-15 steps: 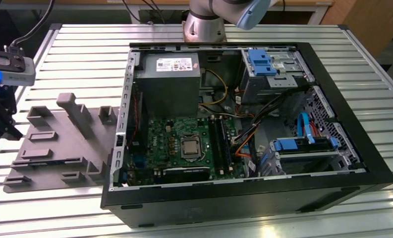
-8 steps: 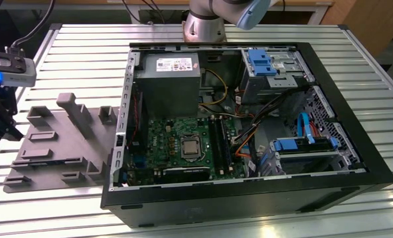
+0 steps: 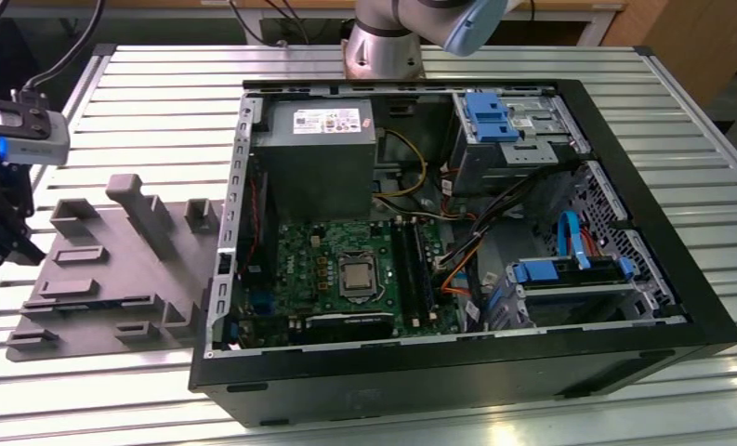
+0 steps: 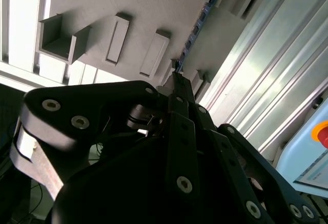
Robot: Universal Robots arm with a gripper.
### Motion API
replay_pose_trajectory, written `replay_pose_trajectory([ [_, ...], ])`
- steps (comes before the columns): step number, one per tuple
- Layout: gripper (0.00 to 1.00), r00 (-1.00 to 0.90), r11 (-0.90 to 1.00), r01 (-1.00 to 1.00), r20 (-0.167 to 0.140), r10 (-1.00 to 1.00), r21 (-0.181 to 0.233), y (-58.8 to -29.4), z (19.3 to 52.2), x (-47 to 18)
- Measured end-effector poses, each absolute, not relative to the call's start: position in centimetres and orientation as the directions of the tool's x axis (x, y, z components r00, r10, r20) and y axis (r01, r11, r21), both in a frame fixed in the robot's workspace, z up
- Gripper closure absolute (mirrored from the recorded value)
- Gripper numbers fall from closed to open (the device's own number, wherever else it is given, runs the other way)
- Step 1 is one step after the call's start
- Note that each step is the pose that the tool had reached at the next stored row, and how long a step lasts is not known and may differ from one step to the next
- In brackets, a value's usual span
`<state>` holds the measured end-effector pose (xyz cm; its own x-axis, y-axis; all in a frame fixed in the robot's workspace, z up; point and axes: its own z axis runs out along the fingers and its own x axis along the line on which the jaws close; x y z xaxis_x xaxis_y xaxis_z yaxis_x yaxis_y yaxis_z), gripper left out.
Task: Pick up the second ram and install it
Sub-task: 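Pick up the second ram and move it above second insertion slot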
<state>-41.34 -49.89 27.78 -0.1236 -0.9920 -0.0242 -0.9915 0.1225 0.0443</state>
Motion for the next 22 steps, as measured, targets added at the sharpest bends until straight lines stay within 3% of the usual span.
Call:
replay_pose_trajectory([
  [22, 0.89, -0.120, 0.119, -0.992, -0.026, -0.992, 0.044, -49.97, 26.85, -41.35],
])
